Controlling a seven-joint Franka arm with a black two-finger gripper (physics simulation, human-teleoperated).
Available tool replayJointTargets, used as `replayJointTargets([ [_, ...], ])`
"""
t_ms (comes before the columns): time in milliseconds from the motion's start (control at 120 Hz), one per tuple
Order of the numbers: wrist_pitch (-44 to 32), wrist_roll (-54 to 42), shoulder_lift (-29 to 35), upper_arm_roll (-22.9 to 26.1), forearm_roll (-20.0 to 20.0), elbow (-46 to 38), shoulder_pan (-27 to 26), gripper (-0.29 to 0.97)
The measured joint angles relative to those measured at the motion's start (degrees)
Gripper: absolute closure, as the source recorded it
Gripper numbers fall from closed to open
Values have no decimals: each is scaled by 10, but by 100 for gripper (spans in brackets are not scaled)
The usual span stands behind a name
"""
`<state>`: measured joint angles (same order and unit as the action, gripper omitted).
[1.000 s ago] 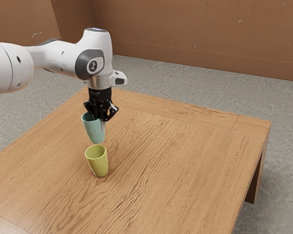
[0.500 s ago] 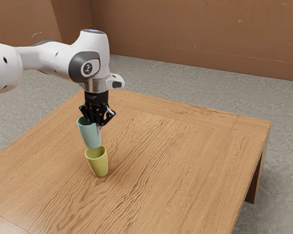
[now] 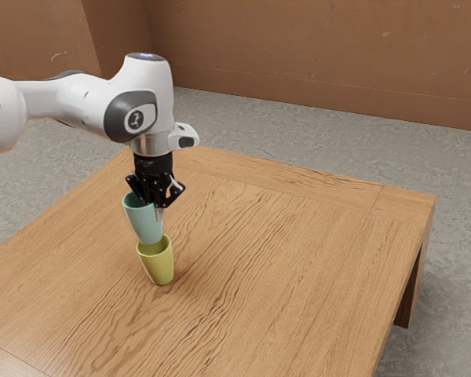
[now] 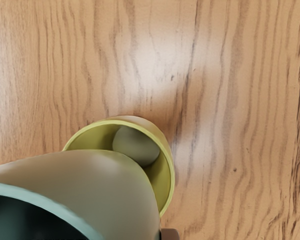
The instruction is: Place the left cup onto the right cup
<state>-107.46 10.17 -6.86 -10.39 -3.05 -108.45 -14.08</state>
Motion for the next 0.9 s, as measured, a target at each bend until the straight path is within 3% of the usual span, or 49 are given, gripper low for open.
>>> replayJointTargets([
  [900, -55, 16, -1, 0, -1, -38, 2, 78],
])
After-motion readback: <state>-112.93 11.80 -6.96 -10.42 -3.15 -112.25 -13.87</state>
